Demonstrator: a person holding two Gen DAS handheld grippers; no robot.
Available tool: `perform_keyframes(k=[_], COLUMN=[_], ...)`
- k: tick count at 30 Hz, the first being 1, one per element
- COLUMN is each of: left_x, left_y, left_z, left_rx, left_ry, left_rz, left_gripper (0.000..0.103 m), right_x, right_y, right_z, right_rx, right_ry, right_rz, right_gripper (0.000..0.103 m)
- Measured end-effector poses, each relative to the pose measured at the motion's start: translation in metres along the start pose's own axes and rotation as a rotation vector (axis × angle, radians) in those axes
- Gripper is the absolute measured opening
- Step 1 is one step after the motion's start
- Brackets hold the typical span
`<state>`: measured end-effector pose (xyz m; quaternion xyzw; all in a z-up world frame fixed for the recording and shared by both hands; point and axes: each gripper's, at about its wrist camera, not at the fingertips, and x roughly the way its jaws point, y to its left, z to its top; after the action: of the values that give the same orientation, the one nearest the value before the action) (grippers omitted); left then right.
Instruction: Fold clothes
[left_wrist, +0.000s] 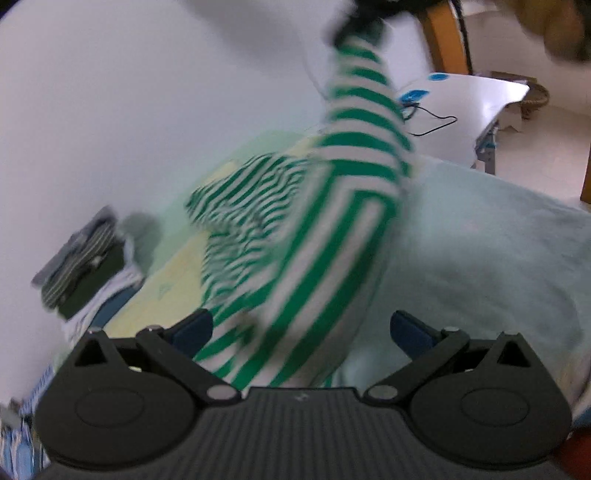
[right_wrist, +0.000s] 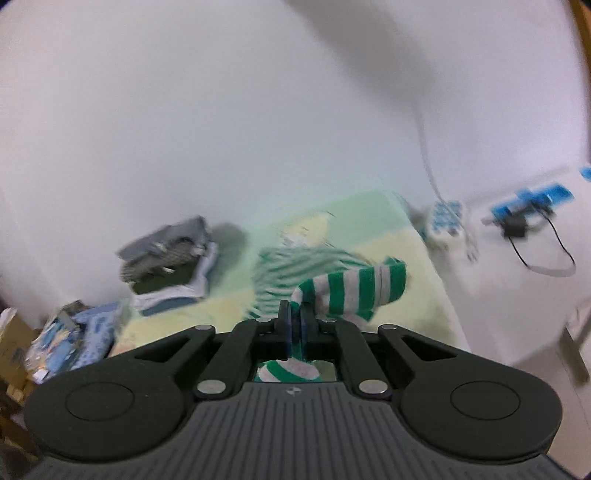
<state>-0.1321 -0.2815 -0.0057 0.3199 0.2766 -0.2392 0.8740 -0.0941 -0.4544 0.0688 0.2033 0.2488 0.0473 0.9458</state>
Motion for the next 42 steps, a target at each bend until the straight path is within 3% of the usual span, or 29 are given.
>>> perform_keyframes(k=[2, 4, 6, 8, 9, 11, 16, 19, 22, 24, 26, 31, 38, 42], left_x=[0.016, 0.029, 0.038, 0.036, 0.033, 0.025, -0.018, -0.049, -0.078, -0.095, -0.112, -0.132, -0.116, -0.113], left_y=[-0.008, -0.008, 0.0, 0.019, 0.028, 0.046, 0.101, 0.14, 0.176, 0.193, 0.21, 0.243, 0.258, 0.267], left_z=[0.01, 0.017, 0.023, 0.026, 0.026, 0.028, 0.036, 0.036, 0.035, 0.032, 0.026, 0.0, -0.068, -0.109], left_rx=[0.037, 0.046, 0.014, -0.064, -0.091, -0.147, -0.312, -0.426, -0.483, -0.508, -0.542, -0.597, -0.653, -0.697], left_ry=[-0.004, 0.01, 0.031, 0.036, 0.028, 0.01, -0.072, -0.119, -0.15, -0.162, -0.163, -0.102, 0.09, 0.159], left_rz=[0.046, 0.091, 0.115, 0.121, 0.148, 0.2, 0.32, 0.37, 0.442, 0.496, 0.531, 0.652, 0.702, 0.707], left_gripper=[0.098, 0.079, 0.051, 0.037, 0.025, 0.01, 0.01, 0.01, 0.01, 0.01, 0.01, 0.015, 0.02, 0.023], right_x=[-0.004, -0.008, -0.013, -0.017, -0.018, -0.015, -0.007, -0.004, 0.001, 0.0, 0.004, 0.045, 0.118, 0.153], right_y=[0.006, 0.013, 0.019, 0.026, 0.029, 0.031, 0.036, 0.039, 0.041, 0.041, 0.042, 0.03, 0.029, 0.042], right_z=[0.004, 0.009, 0.013, 0.018, 0.02, 0.019, 0.017, 0.013, 0.006, -0.002, -0.012, -0.037, -0.062, -0.065], right_rx=[-0.021, -0.041, -0.062, -0.083, -0.091, -0.089, -0.088, -0.095, -0.11, -0.147, -0.206, -0.206, -0.238, -0.243], right_ry=[-0.016, -0.033, -0.049, -0.066, -0.073, -0.076, -0.058, -0.025, 0.044, 0.033, 0.036, 0.175, 0.336, 0.357], right_rz=[0.024, 0.048, 0.072, 0.096, 0.106, 0.112, 0.166, 0.241, 0.347, 0.351, 0.326, 0.242, 0.058, 0.018], right_gripper=[0.005, 0.005, 0.005, 0.005, 0.005, 0.005, 0.005, 0.007, 0.017, 0.028, 0.037, 0.037, 0.039, 0.045])
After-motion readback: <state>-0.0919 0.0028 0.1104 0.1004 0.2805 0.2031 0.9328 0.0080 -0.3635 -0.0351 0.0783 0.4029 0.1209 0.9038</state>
